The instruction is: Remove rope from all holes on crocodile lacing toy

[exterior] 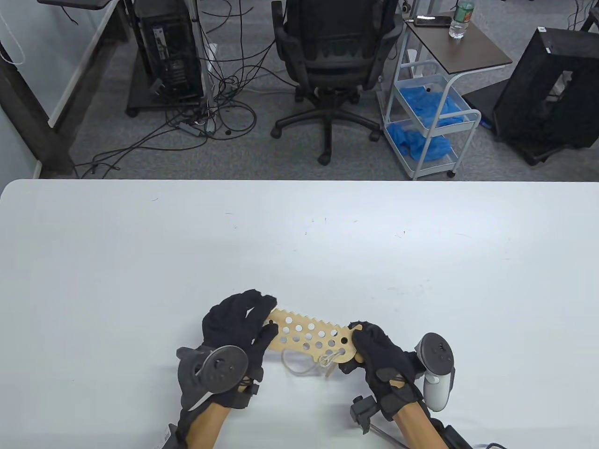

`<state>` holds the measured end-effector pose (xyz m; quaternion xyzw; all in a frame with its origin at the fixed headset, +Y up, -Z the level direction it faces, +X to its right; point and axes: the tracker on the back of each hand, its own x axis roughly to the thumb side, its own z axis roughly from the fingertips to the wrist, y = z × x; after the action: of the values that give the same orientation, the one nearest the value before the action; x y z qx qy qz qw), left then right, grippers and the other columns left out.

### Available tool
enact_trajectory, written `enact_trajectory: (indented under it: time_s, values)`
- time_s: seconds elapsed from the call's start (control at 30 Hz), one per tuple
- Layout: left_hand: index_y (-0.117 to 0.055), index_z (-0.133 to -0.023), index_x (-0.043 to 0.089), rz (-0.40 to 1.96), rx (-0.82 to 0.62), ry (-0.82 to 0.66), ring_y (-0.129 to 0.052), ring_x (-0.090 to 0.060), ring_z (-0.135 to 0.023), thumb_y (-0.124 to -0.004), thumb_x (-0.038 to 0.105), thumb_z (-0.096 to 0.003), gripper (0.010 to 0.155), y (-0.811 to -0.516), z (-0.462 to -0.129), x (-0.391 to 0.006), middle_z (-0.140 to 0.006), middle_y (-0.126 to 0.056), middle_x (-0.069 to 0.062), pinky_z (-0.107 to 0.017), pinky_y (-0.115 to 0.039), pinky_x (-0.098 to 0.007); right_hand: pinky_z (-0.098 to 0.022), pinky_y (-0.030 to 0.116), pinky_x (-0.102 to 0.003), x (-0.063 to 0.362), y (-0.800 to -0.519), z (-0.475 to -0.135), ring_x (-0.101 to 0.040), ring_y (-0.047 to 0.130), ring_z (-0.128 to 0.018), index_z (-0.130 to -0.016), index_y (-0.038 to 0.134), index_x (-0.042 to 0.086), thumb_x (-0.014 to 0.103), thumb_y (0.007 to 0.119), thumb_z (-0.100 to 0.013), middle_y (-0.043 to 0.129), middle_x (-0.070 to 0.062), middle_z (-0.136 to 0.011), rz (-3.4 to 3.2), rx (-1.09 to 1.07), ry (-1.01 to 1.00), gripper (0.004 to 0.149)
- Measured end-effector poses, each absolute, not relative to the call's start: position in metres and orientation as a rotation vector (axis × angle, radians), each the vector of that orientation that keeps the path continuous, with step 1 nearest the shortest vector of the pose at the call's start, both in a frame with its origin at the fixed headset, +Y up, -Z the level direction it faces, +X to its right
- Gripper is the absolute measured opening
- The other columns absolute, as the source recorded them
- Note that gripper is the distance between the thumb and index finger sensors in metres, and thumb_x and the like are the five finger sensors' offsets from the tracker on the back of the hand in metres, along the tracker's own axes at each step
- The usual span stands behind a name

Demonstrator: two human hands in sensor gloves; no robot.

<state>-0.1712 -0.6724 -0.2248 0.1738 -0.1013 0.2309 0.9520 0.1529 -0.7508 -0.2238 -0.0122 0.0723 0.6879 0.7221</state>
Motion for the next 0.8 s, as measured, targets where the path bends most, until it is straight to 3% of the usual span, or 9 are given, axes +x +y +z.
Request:
enact_trajectory:
  time_s: [0.1, 0.23, 0.33, 0.47, 0.63, 0.73, 0.8]
  values:
    - [-0.072, -0.106, 0.031, 0.632, 0.252, -0.203, -0.081, -0.032, -0.09, -0.076, 0.053, -0.0477, 0.063, -0.68, -0.233, -0.179, -0.105, -0.081, -0.008, -0.066, -0.067, -0.064, -0.055, 0.077, -0.052, 0.155, -0.75, -0.226, -0.021, 0.102, -0.043, -0.087, 0.07, 0.013, 0.039, 0.072, -0.05, 0.087, -0.013, -0.086, 1.477, 0.002, 0.173, 0.045]
    - [-0.073, -0.105, 0.028, 0.829, 0.16, -0.172, -0.099, -0.025, -0.067, -0.074, 0.056, -0.0483, 0.063, -0.689, -0.239, -0.182, -0.084, -0.1, -0.003, -0.057, -0.078, -0.058, -0.055, 0.076, -0.052, 0.157, -0.75, -0.229, -0.021, 0.102, -0.043, -0.087, 0.071, 0.013, 0.039, 0.073, -0.049, 0.087, -0.013, -0.086, 1.442, 0.023, 0.181, 0.046]
    - [-0.076, -0.1, 0.024, 1.036, 0.049, -0.163, -0.106, -0.015, -0.046, -0.075, 0.049, -0.0499, 0.056, -0.696, -0.243, -0.182, -0.063, -0.107, 0.005, -0.049, -0.086, -0.05, -0.056, 0.076, -0.053, 0.158, -0.747, -0.229, -0.022, 0.101, -0.044, -0.087, 0.071, 0.015, 0.041, 0.073, -0.05, 0.087, -0.011, -0.086, 1.429, 0.053, 0.173, 0.046]
    - [-0.078, -0.097, 0.022, 1.231, -0.009, -0.098, -0.106, -0.014, -0.04, -0.076, 0.046, -0.0496, 0.053, -0.708, -0.246, -0.184, -0.062, -0.108, 0.003, -0.047, -0.088, -0.048, -0.058, 0.074, -0.054, 0.161, -0.741, -0.23, -0.022, 0.1, -0.047, -0.091, 0.07, 0.017, 0.044, 0.072, -0.05, 0.084, -0.012, -0.09, 1.468, 0.116, 0.123, 0.049]
    - [-0.076, -0.097, 0.021, 1.338, 0.008, -0.023, -0.106, -0.012, -0.04, -0.075, 0.047, -0.0503, 0.053, -0.713, -0.245, -0.191, -0.063, -0.107, 0.004, -0.047, -0.088, -0.046, -0.062, 0.062, -0.066, 0.161, -0.73, -0.229, -0.028, 0.094, -0.056, -0.096, 0.068, 0.019, 0.046, 0.072, -0.049, 0.076, -0.015, -0.098, 1.628, 0.19, 0.054, 0.054]
    - [-0.075, -0.097, 0.021, 1.358, -0.004, -0.024, -0.106, -0.011, -0.041, -0.074, 0.047, -0.0509, 0.053, -0.715, -0.246, -0.19, -0.063, -0.106, 0.005, -0.048, -0.088, -0.046, -0.064, 0.053, -0.071, 0.152, -0.726, -0.227, -0.031, 0.088, -0.067, -0.099, 0.066, 0.022, 0.046, 0.076, -0.047, 0.068, -0.014, -0.105, 1.791, 0.274, 0.033, 0.058]
    - [-0.075, -0.097, 0.02, 1.375, -0.023, -0.033, -0.106, -0.012, -0.041, -0.074, 0.047, -0.0508, 0.053, -0.716, -0.246, -0.187, -0.063, -0.107, 0.005, -0.048, -0.088, -0.046, -0.065, 0.042, -0.076, 0.144, -0.725, -0.225, -0.037, 0.074, -0.082, -0.102, 0.06, 0.025, 0.048, 0.078, -0.045, 0.058, -0.013, -0.111, 1.881, 0.34, 0.041, 0.064]
